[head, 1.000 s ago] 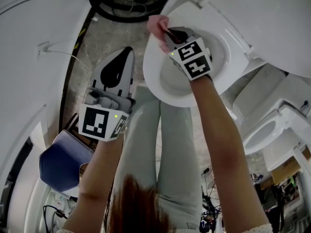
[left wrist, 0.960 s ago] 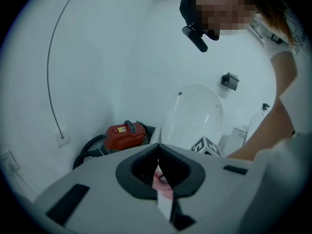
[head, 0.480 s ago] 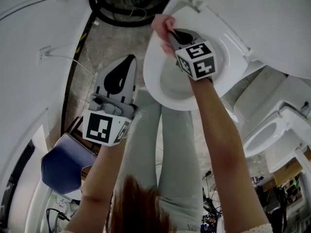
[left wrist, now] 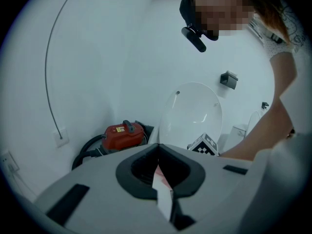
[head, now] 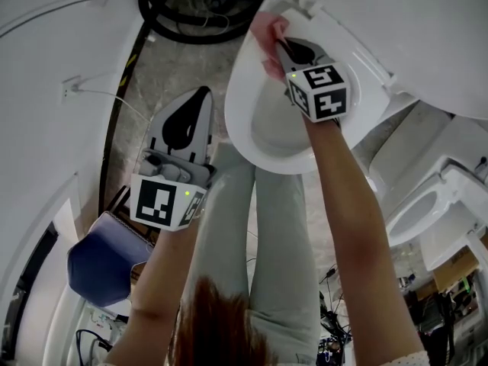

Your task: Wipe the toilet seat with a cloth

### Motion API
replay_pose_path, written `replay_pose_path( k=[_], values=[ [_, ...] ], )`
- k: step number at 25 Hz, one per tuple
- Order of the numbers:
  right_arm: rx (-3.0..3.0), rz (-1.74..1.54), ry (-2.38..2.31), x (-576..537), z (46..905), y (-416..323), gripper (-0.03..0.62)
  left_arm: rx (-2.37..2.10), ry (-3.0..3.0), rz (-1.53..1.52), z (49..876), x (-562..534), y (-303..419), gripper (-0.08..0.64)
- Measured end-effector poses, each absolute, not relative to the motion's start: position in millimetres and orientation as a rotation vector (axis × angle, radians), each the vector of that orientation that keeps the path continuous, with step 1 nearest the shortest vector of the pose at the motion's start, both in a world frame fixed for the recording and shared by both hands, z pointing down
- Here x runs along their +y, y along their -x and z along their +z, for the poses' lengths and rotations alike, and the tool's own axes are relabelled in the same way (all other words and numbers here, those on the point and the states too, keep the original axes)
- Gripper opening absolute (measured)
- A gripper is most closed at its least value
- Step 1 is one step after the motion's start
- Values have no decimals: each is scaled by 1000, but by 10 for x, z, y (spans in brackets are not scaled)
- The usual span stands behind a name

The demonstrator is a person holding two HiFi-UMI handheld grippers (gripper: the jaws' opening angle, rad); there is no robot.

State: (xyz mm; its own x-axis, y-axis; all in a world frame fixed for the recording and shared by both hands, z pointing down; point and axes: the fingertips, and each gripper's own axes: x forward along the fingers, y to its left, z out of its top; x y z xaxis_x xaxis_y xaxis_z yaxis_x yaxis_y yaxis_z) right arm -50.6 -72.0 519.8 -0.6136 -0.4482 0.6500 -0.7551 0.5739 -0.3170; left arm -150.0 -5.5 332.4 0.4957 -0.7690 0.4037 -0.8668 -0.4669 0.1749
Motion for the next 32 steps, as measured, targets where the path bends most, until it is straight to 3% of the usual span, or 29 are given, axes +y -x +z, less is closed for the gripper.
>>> replay_pose_path(
  k=[32],
  values=[
    [-2198,1030,-1486,-766,5144,-636,20,-1290,-2429,386,3329,85,1267,2]
  ],
)
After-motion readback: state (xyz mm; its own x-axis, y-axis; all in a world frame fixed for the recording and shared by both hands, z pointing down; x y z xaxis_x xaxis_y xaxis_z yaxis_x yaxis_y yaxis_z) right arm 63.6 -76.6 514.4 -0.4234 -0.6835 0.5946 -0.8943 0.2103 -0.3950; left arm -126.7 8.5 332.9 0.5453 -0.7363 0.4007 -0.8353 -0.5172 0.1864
